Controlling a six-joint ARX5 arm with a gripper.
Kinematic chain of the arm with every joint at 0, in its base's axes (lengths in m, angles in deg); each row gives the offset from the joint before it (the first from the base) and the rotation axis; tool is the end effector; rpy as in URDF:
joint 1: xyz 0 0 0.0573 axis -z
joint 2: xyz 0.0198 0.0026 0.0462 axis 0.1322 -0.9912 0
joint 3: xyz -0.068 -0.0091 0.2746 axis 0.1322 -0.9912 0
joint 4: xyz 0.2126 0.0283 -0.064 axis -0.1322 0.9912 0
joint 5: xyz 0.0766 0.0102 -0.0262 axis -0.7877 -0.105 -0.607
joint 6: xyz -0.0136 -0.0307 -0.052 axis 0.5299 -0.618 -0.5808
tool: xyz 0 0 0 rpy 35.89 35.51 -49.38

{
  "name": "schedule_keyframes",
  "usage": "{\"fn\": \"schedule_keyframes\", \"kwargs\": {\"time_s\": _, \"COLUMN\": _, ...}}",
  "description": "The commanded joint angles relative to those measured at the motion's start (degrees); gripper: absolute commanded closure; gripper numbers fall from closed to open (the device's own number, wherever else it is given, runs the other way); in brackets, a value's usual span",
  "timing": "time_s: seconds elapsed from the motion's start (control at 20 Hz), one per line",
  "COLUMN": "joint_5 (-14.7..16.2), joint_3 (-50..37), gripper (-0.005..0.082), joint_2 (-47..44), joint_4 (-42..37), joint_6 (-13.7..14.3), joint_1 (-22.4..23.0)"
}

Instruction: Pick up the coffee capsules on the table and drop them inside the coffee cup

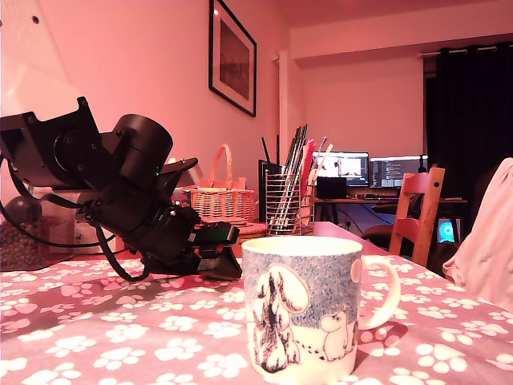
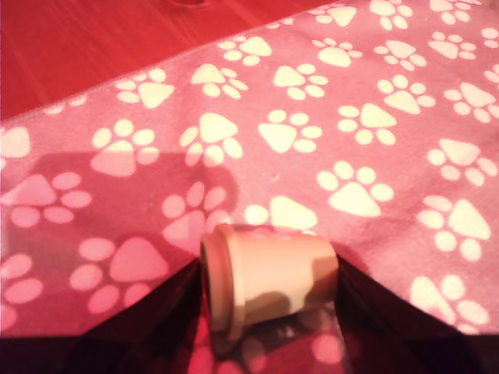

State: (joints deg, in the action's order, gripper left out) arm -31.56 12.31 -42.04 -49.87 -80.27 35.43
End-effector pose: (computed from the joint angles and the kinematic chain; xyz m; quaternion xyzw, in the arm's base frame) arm 0.3491 -0.1939 0.1330 0.0193 0.2842 -0.3166 0.9048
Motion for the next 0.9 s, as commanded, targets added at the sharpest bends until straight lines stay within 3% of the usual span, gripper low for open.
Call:
{"fn": "schedule_keyframes", "kwargs": {"time_s": 0.0, "joint_5": 0.31, "joint_3": -0.22, "gripper": 0.0577, "joint_2": -0.52, "joint_4": 0.79, "joint_6": 0.02, "joint_1": 0.35}}
{"fn": "schedule_keyframes", "kwargs": {"time_s": 0.85, "joint_5": 0.50, "joint_3": -0.22, "gripper": 0.0568, "joint_2": 7.78, "joint_4": 5.60, "joint_6": 1.55, "joint_1": -0.11}}
